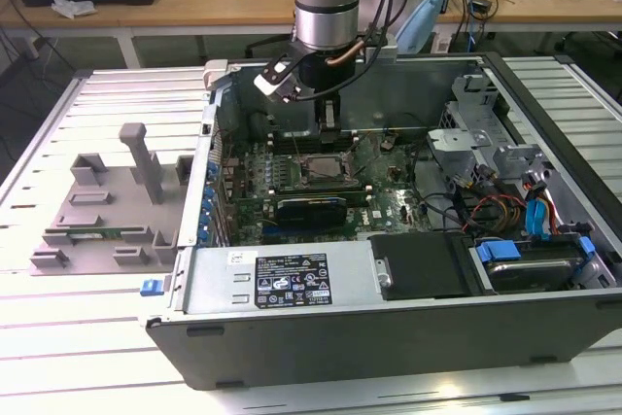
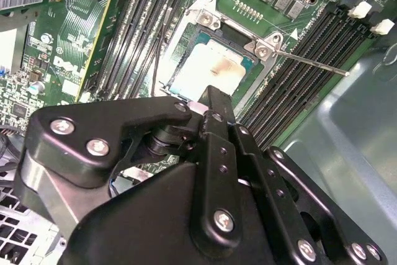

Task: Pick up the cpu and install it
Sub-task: 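Close the cpu cover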

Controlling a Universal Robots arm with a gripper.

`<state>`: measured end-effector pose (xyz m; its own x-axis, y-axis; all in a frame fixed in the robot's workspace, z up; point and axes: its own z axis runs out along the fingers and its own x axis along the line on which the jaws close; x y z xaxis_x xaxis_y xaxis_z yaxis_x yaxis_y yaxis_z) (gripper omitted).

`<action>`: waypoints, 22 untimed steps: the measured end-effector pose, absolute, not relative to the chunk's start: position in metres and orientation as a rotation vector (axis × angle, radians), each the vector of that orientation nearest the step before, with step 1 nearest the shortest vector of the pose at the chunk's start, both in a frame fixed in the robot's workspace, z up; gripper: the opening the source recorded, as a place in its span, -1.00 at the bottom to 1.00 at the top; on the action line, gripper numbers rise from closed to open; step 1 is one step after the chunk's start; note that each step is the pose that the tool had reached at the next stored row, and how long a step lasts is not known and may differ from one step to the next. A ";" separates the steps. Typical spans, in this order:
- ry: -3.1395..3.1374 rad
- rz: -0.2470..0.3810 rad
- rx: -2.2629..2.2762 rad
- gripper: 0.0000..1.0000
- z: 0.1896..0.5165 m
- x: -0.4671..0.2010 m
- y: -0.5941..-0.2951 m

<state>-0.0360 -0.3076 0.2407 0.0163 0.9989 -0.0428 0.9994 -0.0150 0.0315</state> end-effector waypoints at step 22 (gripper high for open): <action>2.166 -0.013 2.200 -0.79 0.260 -0.036 -0.307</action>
